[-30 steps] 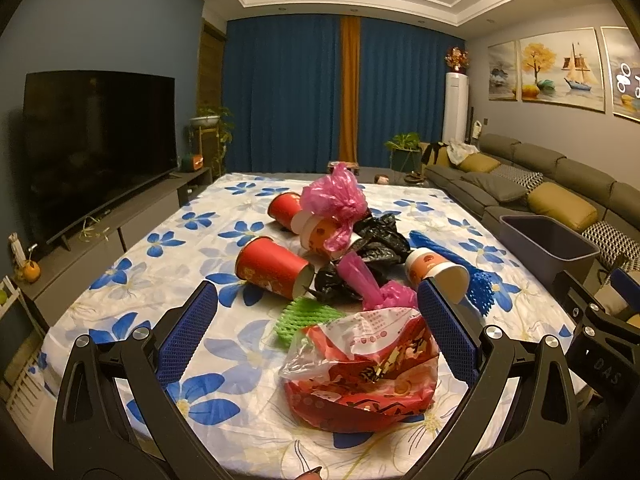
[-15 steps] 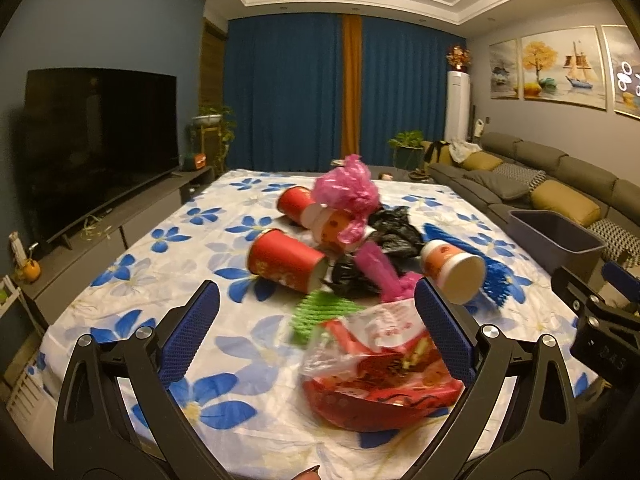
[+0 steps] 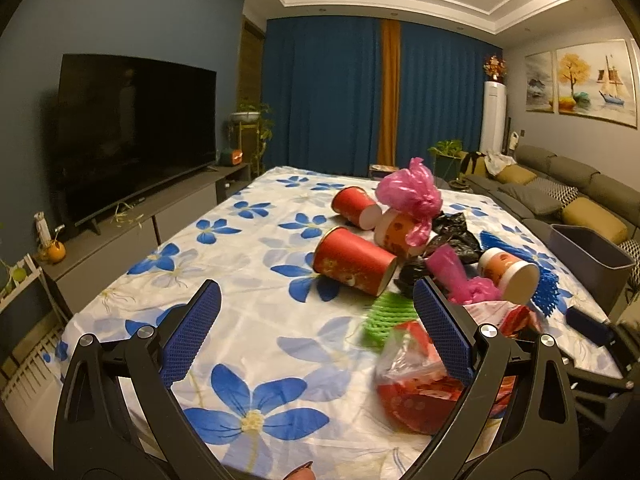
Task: Collect trash
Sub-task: 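Grasp the red-and-white snack bag with the right tool while the left tool grasps the green foam net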
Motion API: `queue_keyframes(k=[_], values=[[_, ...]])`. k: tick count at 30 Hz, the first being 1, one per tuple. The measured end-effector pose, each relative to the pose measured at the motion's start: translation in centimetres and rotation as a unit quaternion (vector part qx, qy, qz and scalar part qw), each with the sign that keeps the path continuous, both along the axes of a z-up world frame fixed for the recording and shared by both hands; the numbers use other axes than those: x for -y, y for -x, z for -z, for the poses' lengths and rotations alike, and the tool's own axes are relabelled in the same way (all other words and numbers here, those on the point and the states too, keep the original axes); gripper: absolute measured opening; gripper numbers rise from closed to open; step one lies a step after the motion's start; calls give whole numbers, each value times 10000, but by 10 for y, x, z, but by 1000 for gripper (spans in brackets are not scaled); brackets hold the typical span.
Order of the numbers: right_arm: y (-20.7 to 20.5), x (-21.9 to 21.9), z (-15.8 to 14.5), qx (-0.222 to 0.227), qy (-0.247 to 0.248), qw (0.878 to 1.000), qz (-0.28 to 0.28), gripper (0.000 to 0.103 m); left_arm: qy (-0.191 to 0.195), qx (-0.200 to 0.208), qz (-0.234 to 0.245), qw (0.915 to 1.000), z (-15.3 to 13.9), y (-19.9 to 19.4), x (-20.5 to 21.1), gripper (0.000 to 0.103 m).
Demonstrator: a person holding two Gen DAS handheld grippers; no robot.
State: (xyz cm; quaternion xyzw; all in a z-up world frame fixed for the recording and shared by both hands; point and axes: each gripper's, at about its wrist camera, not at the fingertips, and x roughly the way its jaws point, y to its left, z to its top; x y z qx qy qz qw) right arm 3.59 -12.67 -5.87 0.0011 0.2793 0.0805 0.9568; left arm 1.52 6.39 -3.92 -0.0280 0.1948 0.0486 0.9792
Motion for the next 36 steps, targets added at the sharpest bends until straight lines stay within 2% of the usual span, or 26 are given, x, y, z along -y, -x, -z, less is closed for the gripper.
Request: queue_keyframes(k=[2,6,7,10,16,24,32,36], values=[[-6,-4,7,-171,-69,9998,-107,55,28,-42,-5,10000,2,-3,-3,92],[-15,-7,17,-466,-277,9981,-305,30,20,-106,45,9999,7,-7,-4,91],[-16,-8,19,-477,-292,9979,-326,23,11,-118,68,9999,8,-8,-3,90],[-13,-8,18,-364,-274,9983,-371,11,-1,-161,152,9998,12,-11,0,87],[1,8,3,63,-168,9996,-221,8,-16,-264,367,9990,17,-19,11,81],[9,47,-16,530,-5,9976,451,8,-7,-514,926,9944,32,-43,39,78],[7,74,-24,683,-81,9943,818,8,-121,-1125,1357,9843,51,-73,65,75],[8,76,-22,664,-79,9942,839,8,-190,-1497,1431,9781,60,-84,70,66]])
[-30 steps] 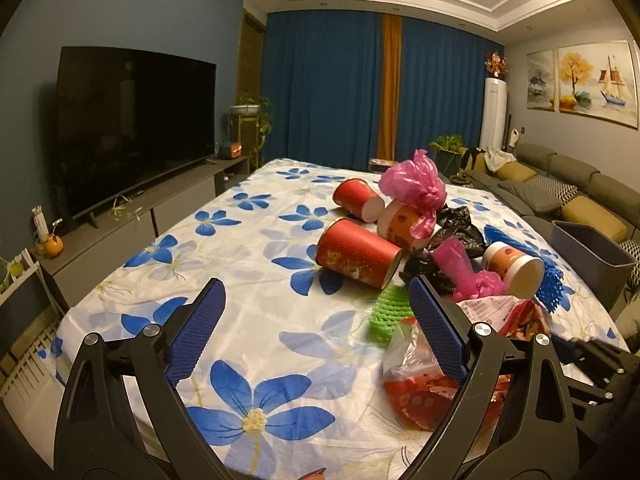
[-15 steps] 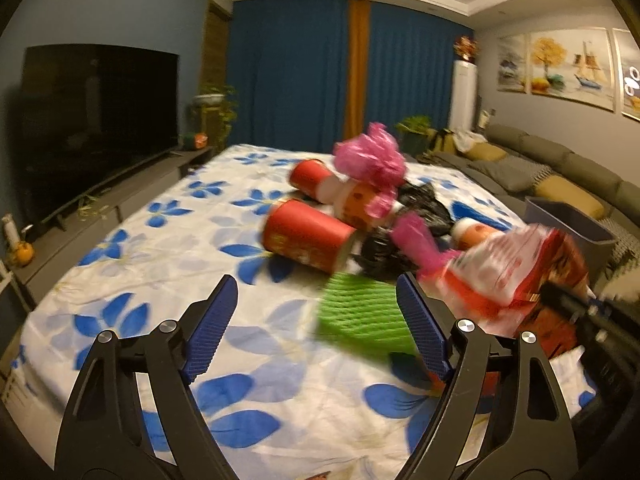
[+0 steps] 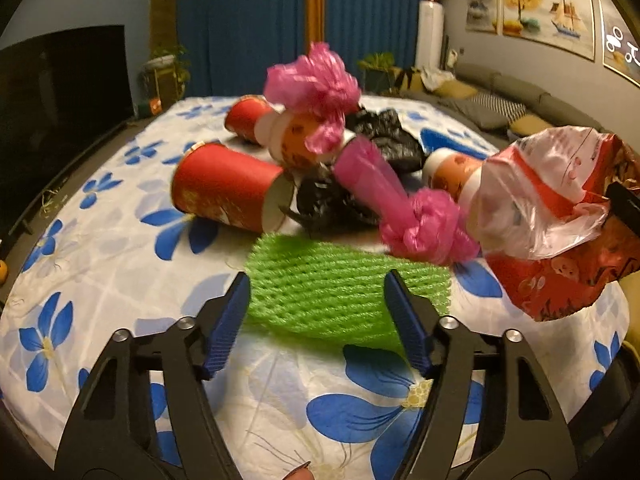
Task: Collect trash
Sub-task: 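Grasp the red-and-white snack bag with the right tool while the left tool grasps the green foam net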
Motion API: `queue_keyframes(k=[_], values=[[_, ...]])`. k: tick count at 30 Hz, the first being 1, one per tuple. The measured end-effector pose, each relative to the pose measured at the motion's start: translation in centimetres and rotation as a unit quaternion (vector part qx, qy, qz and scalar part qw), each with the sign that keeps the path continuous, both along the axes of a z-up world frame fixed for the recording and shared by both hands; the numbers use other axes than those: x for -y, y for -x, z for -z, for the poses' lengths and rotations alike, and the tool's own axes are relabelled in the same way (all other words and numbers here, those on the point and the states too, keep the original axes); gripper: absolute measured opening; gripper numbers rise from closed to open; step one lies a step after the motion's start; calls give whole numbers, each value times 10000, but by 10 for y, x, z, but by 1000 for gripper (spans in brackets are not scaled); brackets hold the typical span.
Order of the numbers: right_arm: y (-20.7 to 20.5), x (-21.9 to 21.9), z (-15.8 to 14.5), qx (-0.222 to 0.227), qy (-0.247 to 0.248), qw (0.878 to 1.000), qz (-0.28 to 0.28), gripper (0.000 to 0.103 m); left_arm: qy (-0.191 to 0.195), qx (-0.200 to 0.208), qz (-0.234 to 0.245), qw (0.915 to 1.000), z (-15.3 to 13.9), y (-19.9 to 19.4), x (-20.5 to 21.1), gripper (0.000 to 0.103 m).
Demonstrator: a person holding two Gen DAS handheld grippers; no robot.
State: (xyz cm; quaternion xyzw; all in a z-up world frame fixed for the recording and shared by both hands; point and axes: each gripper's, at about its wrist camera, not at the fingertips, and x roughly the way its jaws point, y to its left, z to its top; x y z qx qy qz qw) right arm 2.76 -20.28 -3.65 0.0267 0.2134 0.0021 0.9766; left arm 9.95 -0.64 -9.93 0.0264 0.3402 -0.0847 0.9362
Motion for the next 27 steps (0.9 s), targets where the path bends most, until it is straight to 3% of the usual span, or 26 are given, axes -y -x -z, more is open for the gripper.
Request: queue_keyframes(k=[4,7,14,17,27], values=[[2,-1,-2,25,-16,10000,-8,8,67,-448,123,9989,9,-9,0,58],[1,-3,-3,28,-22,10000,-4,8,121,-470,172,9987,11,-9,-2,55],[1,-3,-4,14,-13,10000,4,8,7,-283,386,9989,12,-1,6,22],[2,-2,-5,17,-29,10000,29,8,67,-262,380,9989,12,0,5,14],[1,2,-5,32,-47,10000,76,8,614,-66,188,9979,-6,7,-13,8]])
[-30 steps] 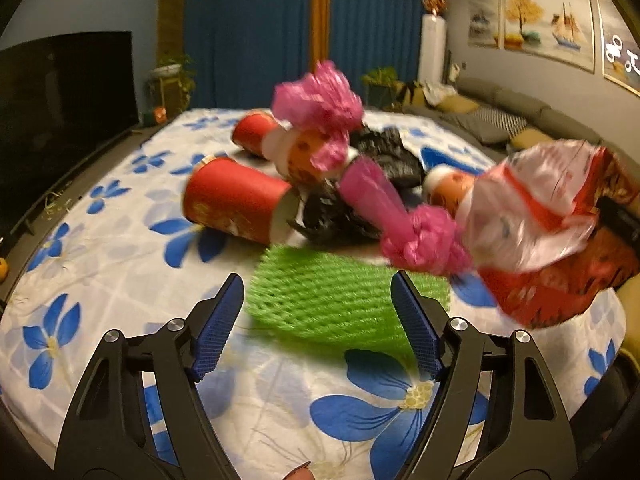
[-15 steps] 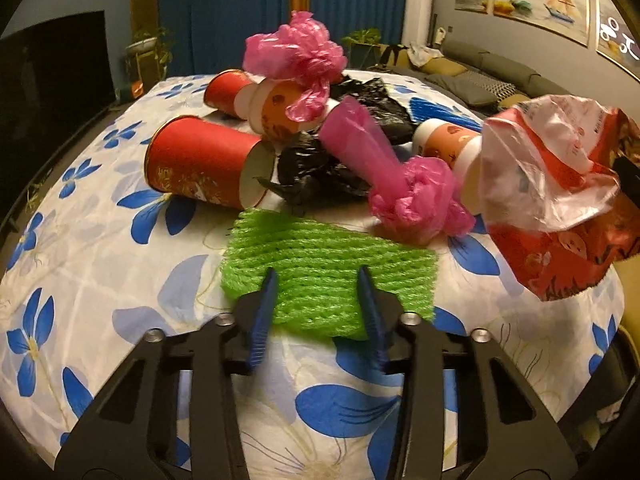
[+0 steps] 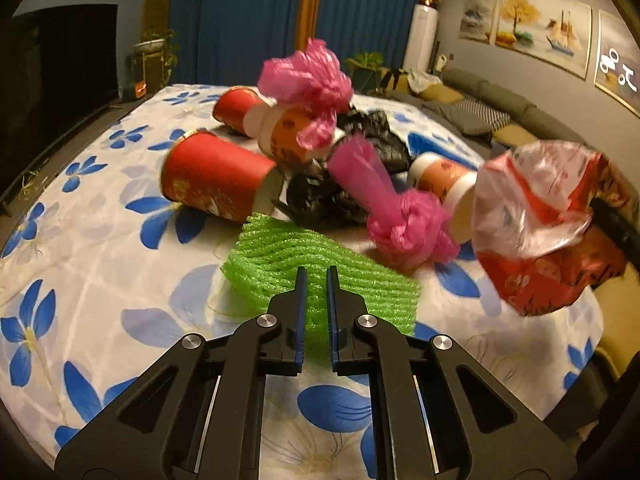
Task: Collect trash
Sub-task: 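Grasp the red-and-white snack bag with the right tool while the left tool grasps the green foam net, then carry the snack bag and green net over the grey bin with both tools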
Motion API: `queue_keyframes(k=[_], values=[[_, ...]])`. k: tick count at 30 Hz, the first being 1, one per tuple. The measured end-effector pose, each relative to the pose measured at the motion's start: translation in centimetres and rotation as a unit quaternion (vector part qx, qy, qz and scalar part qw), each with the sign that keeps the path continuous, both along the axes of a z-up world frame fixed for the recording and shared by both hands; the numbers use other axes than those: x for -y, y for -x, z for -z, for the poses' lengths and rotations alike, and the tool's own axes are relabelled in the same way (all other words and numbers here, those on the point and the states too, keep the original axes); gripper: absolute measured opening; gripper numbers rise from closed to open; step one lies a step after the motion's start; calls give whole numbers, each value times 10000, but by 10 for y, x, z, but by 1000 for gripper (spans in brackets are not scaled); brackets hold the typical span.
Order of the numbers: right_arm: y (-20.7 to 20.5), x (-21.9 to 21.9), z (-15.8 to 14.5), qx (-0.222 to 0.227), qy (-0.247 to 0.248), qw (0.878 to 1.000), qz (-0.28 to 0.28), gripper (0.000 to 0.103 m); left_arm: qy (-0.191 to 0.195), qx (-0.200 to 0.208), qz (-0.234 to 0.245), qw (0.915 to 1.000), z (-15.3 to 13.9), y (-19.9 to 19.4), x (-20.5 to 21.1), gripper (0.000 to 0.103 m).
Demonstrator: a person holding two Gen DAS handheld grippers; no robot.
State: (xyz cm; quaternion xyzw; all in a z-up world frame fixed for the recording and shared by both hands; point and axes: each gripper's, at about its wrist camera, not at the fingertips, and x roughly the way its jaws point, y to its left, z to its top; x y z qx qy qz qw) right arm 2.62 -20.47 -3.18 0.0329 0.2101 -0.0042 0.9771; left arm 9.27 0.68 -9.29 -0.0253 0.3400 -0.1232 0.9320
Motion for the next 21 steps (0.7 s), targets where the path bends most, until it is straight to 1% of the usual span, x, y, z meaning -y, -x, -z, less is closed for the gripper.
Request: queue_keyframes(k=[6,9,14,18,21], values=[[1,1,-2,41,28,10000,19,8,158,289,19,9995,-26,11,-4,8],[2,2,-6,93,56,9999,39,8,203,550,63,9983,-45,17,-2,8],[1,10,-16,207,82,9997,87,8,353,820,161,9959,-73,16,4,8],[0,23,-25,338,95,9992,190,8,348,1040,281,9936,-93,11,19,8],[-3,34,-34,457,179,9983,315,8,328,1210,413,9913,-106,4,37,8]])
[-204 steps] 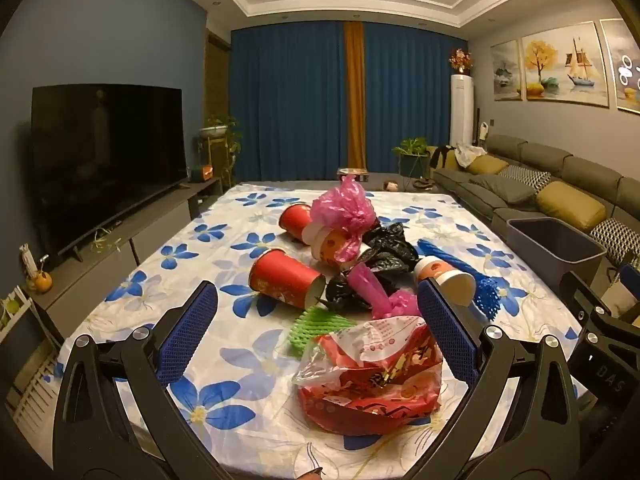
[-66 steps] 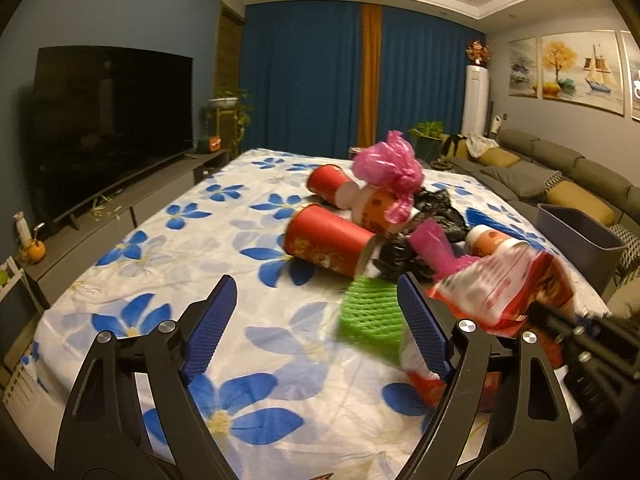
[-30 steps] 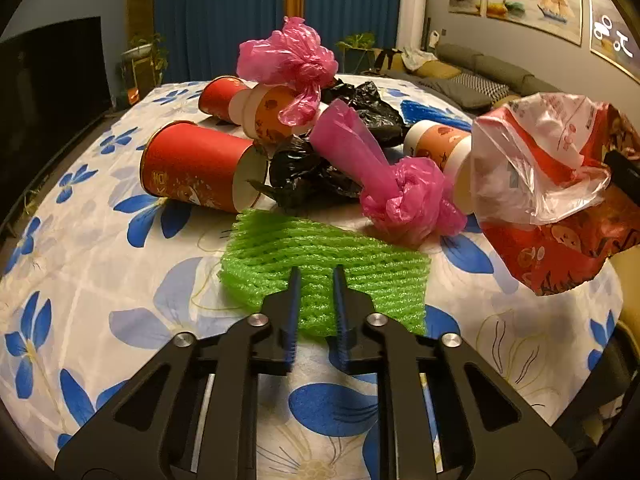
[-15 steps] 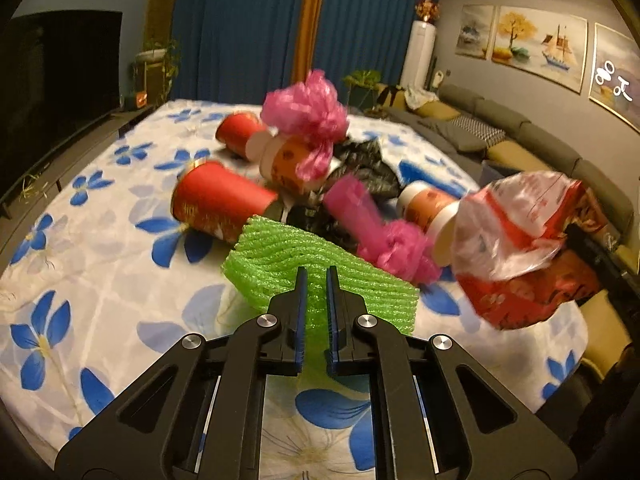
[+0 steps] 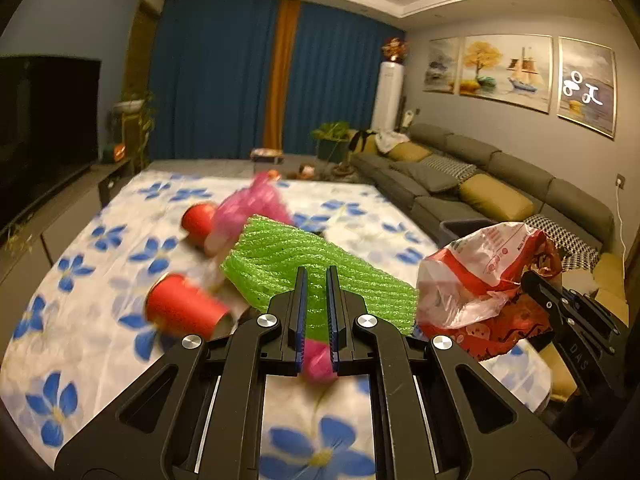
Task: Collect trash
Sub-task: 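Carry the snack bag and green net over the grey bin with both tools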
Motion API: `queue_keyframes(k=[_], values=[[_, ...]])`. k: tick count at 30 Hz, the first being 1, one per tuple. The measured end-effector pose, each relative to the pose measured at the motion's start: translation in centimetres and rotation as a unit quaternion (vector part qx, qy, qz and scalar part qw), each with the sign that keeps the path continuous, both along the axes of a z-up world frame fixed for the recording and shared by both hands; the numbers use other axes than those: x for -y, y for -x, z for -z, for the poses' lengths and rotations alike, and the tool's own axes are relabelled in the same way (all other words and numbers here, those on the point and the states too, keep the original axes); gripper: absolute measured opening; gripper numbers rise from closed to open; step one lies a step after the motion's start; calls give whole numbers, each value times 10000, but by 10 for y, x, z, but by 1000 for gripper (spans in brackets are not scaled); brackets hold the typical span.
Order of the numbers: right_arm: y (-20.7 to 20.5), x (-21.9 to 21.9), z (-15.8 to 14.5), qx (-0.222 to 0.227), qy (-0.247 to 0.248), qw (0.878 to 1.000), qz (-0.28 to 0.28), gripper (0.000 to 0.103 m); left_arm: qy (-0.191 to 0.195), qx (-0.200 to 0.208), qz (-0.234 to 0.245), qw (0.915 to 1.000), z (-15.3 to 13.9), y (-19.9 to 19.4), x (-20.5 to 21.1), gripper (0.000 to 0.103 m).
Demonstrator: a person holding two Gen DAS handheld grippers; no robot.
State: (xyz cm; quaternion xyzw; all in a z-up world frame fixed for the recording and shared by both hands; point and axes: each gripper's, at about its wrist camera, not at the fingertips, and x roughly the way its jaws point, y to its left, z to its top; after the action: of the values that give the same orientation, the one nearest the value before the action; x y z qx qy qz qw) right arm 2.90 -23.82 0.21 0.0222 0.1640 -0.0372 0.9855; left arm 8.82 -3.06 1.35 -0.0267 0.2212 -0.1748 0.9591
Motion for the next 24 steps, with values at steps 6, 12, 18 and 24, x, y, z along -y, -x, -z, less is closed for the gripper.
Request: queue_keyframes(k=[6,12,18,24], values=[[-9,26,-16,196,236,9991,306,8,10,191,284,9994,-19,-21,47,8],[-20,66,-26,335,339,9961,748,8,3,264,650,9975,-32,-42,107,8],[-34,121,-39,508,335,9893,1327,8,57,386,956,9947,-41,-63,168,8],[-49,158,-35,522,424,9824,1741,8,11,517,1203,9914,-41,-80,229,8]])
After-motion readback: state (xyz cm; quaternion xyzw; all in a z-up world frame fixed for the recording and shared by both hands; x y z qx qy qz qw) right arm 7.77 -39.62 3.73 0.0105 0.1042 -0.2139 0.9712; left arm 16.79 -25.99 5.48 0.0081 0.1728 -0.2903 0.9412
